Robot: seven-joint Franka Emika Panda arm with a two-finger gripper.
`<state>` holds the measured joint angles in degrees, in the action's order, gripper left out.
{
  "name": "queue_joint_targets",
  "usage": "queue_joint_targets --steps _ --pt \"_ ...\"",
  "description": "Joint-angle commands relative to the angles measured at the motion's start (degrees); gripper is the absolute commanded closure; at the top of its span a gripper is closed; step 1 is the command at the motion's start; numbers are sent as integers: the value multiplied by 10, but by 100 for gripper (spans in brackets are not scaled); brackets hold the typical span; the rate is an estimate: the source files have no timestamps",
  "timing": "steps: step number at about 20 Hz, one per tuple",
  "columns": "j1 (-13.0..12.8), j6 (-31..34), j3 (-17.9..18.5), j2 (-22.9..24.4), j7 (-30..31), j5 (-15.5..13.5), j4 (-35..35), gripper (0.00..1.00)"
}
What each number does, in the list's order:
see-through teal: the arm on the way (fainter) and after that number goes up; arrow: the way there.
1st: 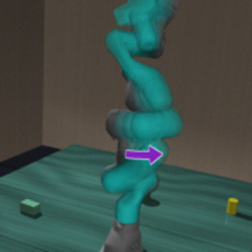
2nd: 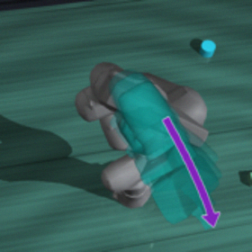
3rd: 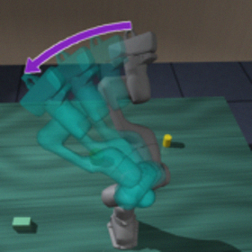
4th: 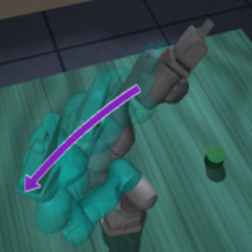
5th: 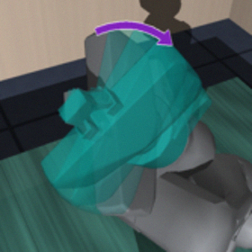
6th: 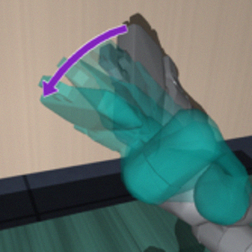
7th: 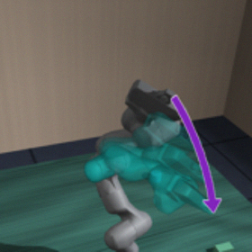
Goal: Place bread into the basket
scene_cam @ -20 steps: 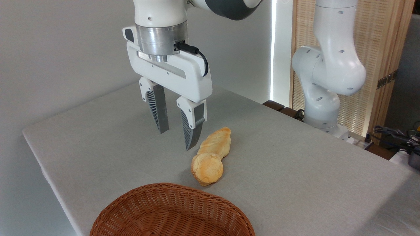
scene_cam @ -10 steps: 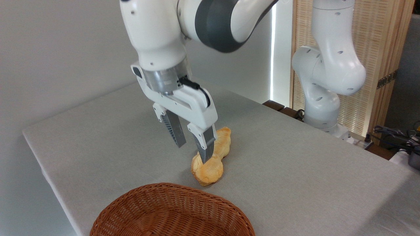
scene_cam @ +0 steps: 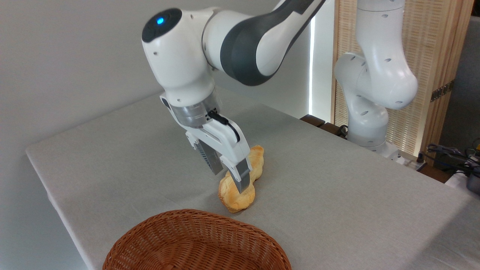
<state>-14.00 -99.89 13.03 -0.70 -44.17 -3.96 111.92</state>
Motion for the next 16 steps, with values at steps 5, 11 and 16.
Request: queue_joint_targets --steps 5,11,16 --pt "-11 -32 4 -8 -12 3 19 0" --pt "-10 -32 4 -10 -21 15 19 53" --pt "-8 -34 5 -16 -33 16 18 65"
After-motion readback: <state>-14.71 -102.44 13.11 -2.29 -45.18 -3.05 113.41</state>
